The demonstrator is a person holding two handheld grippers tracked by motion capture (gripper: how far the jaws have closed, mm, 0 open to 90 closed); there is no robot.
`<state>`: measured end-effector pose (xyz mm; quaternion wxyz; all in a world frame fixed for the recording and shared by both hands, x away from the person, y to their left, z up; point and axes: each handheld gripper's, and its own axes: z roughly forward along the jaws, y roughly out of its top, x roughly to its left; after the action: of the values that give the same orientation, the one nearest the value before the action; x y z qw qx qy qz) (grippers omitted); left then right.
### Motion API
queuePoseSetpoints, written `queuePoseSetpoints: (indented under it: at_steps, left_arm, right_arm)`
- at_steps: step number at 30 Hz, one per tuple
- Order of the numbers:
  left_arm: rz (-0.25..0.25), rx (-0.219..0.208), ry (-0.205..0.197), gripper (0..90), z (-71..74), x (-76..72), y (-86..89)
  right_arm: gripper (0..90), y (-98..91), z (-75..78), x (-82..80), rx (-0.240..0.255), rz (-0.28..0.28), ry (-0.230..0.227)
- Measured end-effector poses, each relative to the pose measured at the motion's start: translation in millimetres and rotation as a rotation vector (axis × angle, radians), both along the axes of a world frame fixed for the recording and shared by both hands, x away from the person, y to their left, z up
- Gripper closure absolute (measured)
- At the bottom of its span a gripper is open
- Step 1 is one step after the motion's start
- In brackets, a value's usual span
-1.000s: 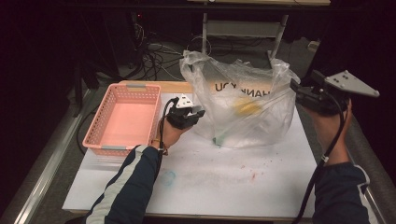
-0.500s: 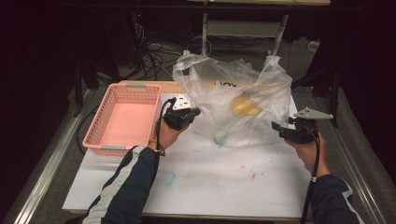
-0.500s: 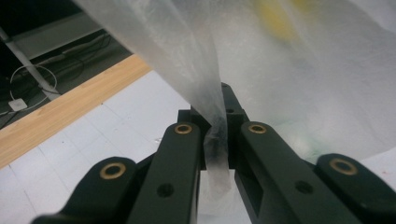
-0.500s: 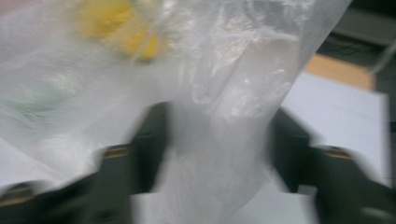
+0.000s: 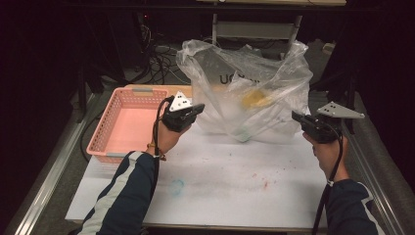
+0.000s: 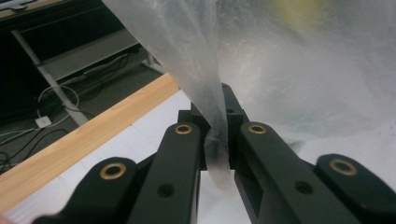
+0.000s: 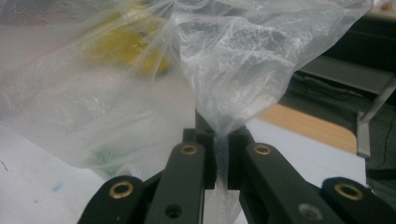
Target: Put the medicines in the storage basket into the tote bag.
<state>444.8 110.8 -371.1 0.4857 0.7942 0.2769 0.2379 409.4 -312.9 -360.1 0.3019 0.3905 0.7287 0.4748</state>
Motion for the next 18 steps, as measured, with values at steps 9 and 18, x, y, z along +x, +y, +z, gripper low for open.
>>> queuePoseSetpoints:
  at_steps: [9, 18]
  left_arm:
    - [0.019, -0.024, 0.036, 67.8, -2.7, 4.7, 10.5]
    - [0.091, -0.029, 0.002, 27.9, -9.7, 0.8, 17.1]
  right_arm:
    - [87.7, 16.3, -5.9, 11.7, -0.043, 0.000, 0.031]
    - [62.8, 18.9, -17.1, 14.1, -0.049, -0.033, 0.026]
